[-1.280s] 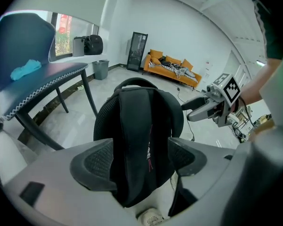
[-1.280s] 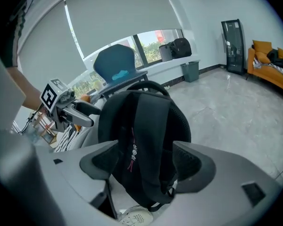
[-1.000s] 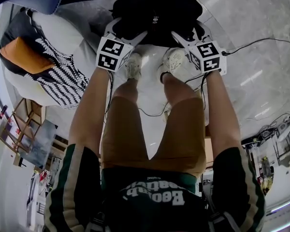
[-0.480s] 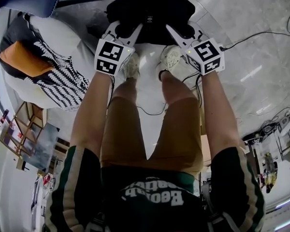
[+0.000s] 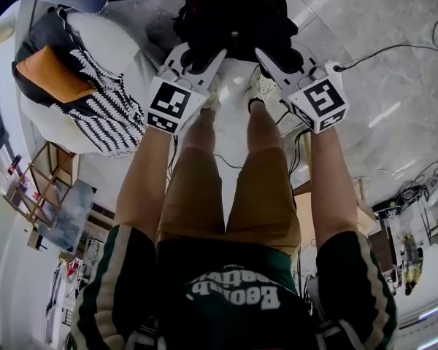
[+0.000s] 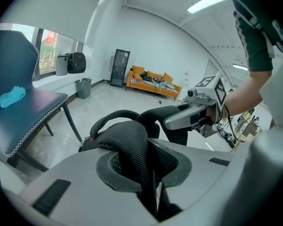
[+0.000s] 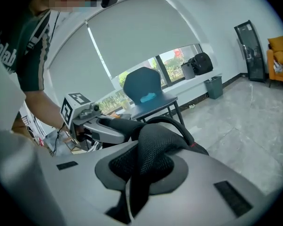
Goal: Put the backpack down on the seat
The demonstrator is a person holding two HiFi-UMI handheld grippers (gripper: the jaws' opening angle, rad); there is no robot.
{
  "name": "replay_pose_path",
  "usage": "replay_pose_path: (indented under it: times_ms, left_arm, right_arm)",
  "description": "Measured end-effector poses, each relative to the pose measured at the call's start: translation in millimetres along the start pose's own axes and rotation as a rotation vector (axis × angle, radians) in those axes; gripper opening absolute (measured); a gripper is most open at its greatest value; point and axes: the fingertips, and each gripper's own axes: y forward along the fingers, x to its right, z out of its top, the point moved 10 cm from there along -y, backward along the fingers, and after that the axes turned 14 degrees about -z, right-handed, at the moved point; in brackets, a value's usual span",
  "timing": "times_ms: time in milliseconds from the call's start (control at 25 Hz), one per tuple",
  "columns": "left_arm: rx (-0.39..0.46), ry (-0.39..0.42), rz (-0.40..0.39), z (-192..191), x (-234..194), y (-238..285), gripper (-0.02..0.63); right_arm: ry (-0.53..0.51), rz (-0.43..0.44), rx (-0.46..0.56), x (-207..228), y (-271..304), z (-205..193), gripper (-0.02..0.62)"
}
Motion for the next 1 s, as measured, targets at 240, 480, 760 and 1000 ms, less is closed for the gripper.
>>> replay_pose_path:
  times_ms: [240, 480, 760, 1000]
  left_arm:
    - [0.034, 0.031, -0.002, 51.8, 49.5, -45.4, 0.08]
    - [0.056, 0.028, -0.004, 109.5, 106.4, -100.9, 0.08]
    - [0.149, 0.152, 0.029, 227.4, 177.9, -170.3, 0.08]
    - [0.234, 0.24, 0.059, 321.0, 237.4, -224.1, 0.08]
  right_arm:
    - [0.041, -0.03, 0.034, -39.3, -60.0, 52.0, 0.071]
    - [0.022, -0.041, 0.056, -75.7, -129.8, 120.2, 0.071]
    - [-0.05, -0.084, 0.187, -107.9, -226.3, 239.9, 0.071]
    - [-0.129, -0.09, 0.293, -134.6, -313.0, 323.6, 0.071]
